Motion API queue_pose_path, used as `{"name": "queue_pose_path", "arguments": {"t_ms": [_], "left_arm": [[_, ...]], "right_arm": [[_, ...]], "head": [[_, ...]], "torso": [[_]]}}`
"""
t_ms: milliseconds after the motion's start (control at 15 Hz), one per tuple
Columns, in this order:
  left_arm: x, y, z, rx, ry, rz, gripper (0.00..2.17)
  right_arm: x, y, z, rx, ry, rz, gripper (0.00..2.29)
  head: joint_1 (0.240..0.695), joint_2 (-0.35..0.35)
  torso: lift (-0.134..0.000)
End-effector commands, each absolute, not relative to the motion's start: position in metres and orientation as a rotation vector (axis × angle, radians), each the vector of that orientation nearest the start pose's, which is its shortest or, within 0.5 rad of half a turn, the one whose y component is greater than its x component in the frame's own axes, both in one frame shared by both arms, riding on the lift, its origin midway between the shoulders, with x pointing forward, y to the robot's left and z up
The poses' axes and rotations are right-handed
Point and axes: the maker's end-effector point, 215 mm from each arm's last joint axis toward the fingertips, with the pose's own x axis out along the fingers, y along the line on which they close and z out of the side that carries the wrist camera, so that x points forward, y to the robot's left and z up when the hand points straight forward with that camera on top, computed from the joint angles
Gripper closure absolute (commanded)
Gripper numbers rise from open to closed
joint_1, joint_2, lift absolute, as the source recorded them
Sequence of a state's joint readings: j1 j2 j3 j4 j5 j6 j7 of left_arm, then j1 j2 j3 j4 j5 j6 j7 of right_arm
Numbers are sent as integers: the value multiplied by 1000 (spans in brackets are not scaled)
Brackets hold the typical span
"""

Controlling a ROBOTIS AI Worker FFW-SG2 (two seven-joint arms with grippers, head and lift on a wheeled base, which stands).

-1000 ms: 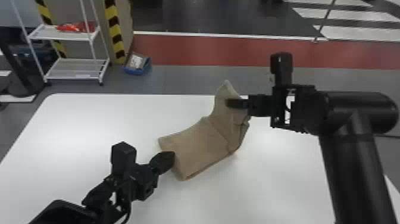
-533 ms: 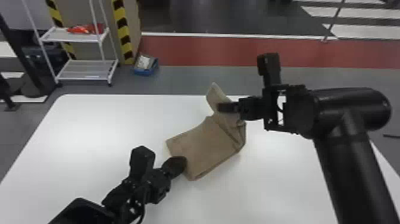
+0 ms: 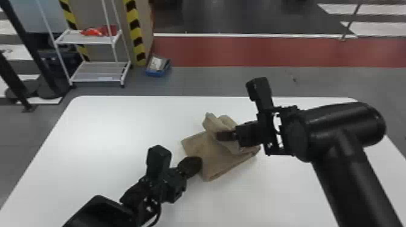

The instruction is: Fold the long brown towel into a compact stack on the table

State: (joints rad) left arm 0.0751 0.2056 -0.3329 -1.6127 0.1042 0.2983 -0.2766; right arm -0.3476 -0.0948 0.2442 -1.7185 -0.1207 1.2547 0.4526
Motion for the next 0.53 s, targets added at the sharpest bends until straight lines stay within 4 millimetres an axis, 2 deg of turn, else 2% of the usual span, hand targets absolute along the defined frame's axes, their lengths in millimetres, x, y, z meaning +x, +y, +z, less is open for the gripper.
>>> {"name": "queue_pose_path", "arguments": {"t_ms": [0, 467], "left_arm": [[494, 60, -480, 75, 396, -595, 1970], [491, 53, -482, 77, 400, -598, 1970]], "right_arm": [[542, -50, -402, 7, 822, 654, 1318], [549, -26, -413, -42, 787, 665, 1312]], "head": [[695, 2], [695, 20]], "torso": [[-112], [-112]]}}
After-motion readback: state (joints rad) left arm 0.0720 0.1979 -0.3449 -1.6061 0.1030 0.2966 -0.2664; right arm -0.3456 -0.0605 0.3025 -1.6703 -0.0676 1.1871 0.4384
